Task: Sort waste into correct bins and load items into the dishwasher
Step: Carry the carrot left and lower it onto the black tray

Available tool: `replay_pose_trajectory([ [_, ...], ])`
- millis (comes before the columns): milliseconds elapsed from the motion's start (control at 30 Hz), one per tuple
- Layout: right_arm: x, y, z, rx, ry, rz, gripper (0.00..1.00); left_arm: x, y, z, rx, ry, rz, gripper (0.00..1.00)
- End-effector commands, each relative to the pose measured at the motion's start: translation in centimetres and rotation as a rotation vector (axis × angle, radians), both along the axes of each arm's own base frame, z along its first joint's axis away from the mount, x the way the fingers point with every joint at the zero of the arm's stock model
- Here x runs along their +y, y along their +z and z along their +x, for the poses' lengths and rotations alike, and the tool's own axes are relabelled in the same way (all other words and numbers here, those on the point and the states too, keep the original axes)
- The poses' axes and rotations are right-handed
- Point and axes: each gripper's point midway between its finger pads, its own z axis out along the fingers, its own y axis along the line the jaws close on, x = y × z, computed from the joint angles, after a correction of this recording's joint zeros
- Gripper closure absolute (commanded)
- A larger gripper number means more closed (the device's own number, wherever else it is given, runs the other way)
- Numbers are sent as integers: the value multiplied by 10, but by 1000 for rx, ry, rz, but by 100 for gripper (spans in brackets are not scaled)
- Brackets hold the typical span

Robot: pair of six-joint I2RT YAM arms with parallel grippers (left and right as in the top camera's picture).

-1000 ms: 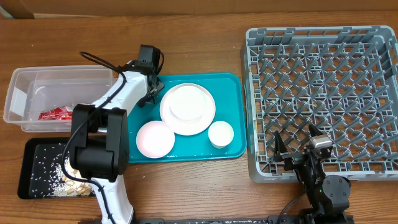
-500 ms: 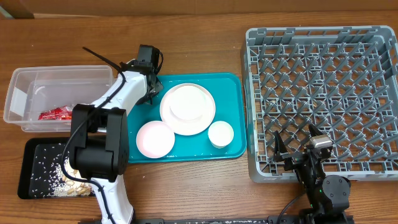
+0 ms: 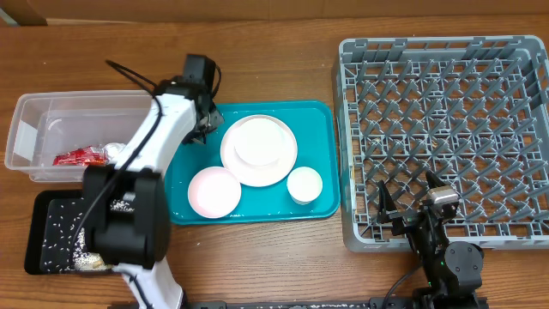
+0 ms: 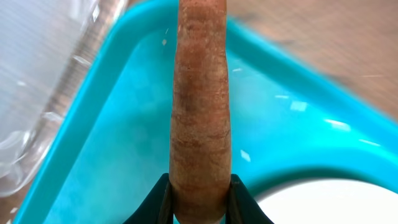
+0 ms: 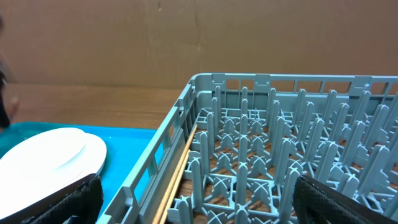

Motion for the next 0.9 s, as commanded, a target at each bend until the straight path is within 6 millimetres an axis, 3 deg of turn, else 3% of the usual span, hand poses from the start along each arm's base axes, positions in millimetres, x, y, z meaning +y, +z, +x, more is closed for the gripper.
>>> replay_pose_trajectory([
  [0, 2, 4, -1, -17, 9, -2, 0, -12, 76, 6, -169, -42, -76, 93],
  [200, 2, 4, -1, -17, 9, -2, 0, -5, 128, -25, -228, 17, -100, 90],
  [400, 2, 4, -1, -17, 9, -2, 0, 36, 141, -81, -155, 277, 38, 95],
  [533, 2, 4, -1, -17, 9, -2, 0, 59, 131, -115, -58, 412, 124, 96],
  [867, 2, 4, -1, -17, 9, -2, 0, 105, 79, -164, 122, 620, 174, 95],
])
